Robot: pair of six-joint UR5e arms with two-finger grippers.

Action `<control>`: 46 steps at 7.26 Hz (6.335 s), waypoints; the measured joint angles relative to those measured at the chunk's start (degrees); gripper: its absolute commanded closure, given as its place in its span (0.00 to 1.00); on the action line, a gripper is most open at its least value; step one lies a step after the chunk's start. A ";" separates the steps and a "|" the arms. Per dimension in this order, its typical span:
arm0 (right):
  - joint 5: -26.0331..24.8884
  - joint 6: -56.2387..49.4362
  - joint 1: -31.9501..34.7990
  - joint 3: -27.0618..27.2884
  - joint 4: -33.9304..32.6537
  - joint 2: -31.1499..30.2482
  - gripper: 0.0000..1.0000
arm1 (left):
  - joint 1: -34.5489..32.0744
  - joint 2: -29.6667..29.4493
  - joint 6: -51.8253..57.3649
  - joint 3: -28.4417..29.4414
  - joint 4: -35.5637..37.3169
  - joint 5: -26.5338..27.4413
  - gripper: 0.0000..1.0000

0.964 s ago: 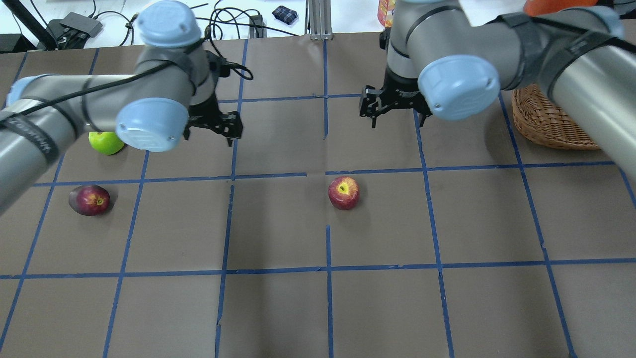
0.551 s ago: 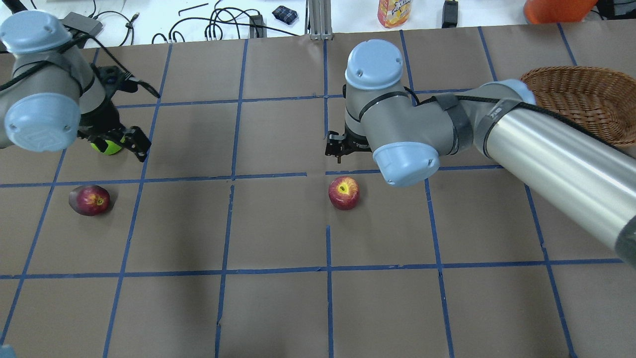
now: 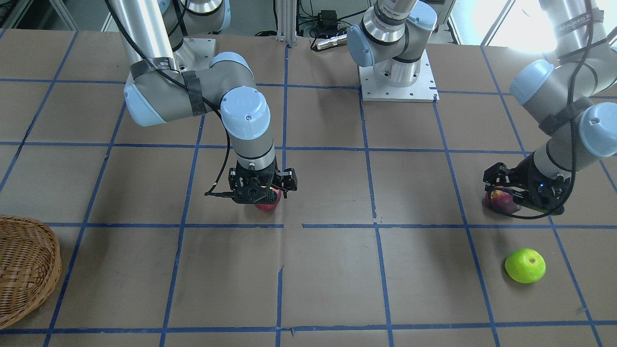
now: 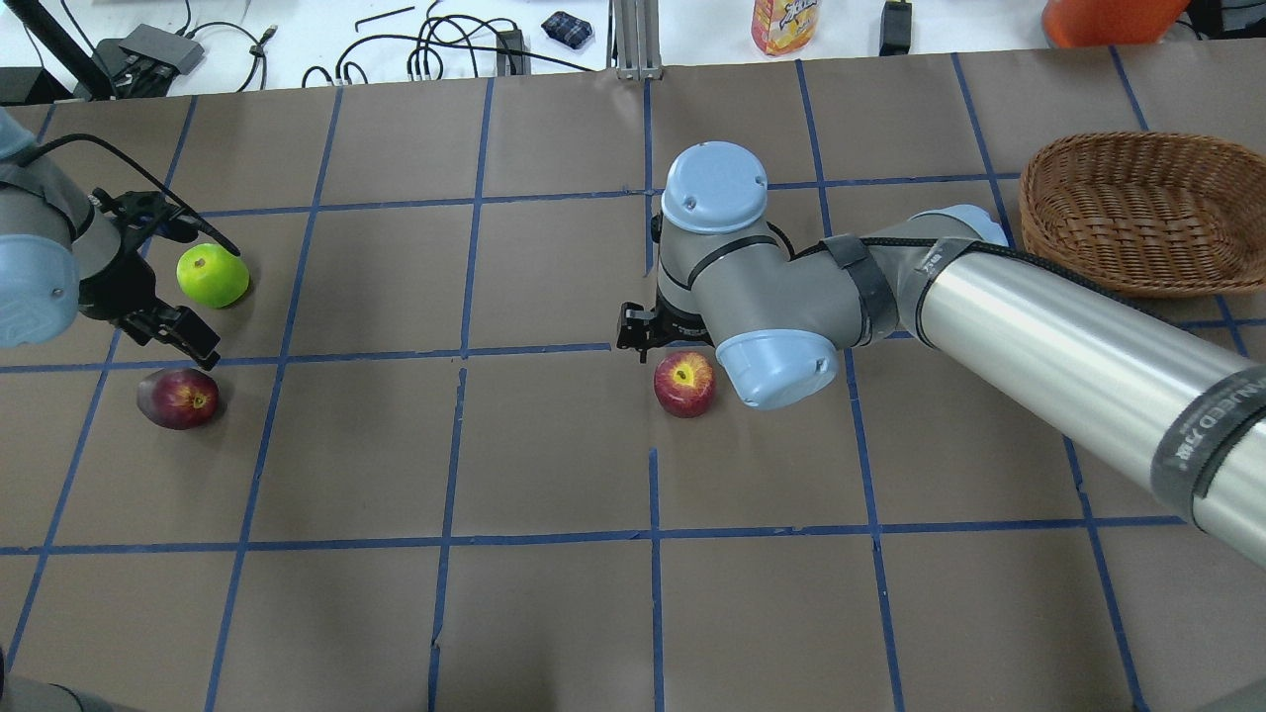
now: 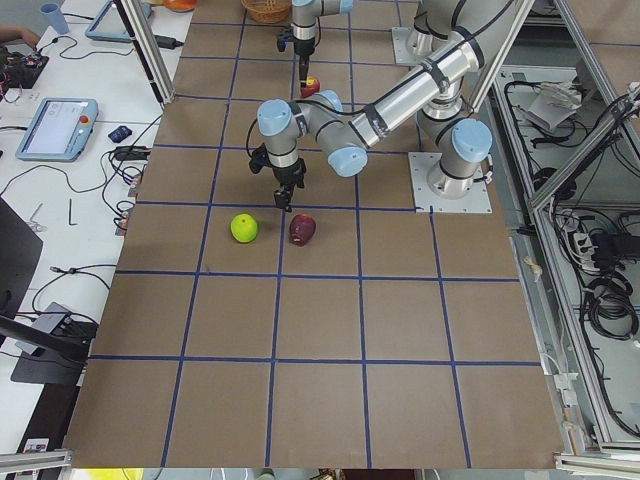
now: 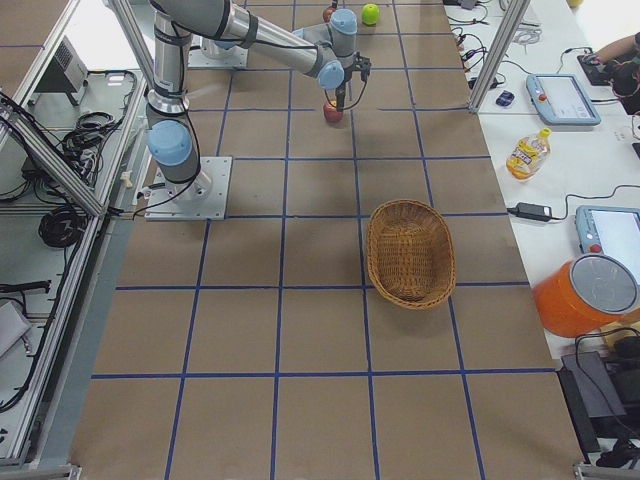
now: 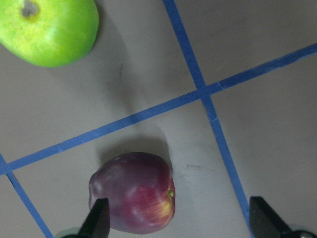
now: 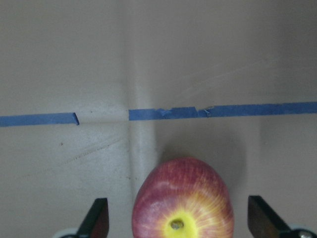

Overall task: Put all apples into basket
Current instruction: 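Grasp the centered red apple with the right gripper while left grasps the other red apple, then carry the red apple into the basket with the right gripper while left lifts its apple, then set the second red apple at center with the left gripper while right releases into basket, then grasp the centered red apple with the right gripper while left grasps the green apple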

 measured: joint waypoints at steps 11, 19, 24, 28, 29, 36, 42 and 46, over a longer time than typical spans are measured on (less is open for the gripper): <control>-3.82 -3.54 -5.08 -2.21 1.06 -0.37 0.51 | 4.39 -9.33 7.06 0.36 4.94 0.59 1.00; 6.78 -61.49 -53.22 -16.02 3.28 6.27 0.63 | -17.07 -2.36 -20.39 3.11 1.84 -4.44 1.00; 7.95 -70.51 -59.56 -22.88 3.93 13.51 0.00 | -46.69 -6.57 -63.39 8.28 3.32 -15.53 1.00; 7.86 -69.85 -56.58 -23.09 20.18 6.21 0.00 | -52.89 -12.42 -75.57 7.52 10.99 -13.63 0.00; 7.84 -67.40 -53.18 -22.99 24.43 4.23 0.00 | -53.27 -12.68 -76.17 7.15 11.19 -11.88 0.00; 5.04 -16.09 -15.52 -2.04 13.79 -9.70 0.00 | -21.54 -4.48 -34.90 8.04 0.61 -8.81 0.00; 1.43 5.24 0.53 5.54 -7.39 -2.75 0.00 | -2.47 -15.08 -4.68 18.44 2.19 -3.00 0.00; -1.17 4.36 1.27 5.33 -11.94 0.01 0.00 | -1.35 -20.41 -4.04 18.85 6.52 -4.23 0.23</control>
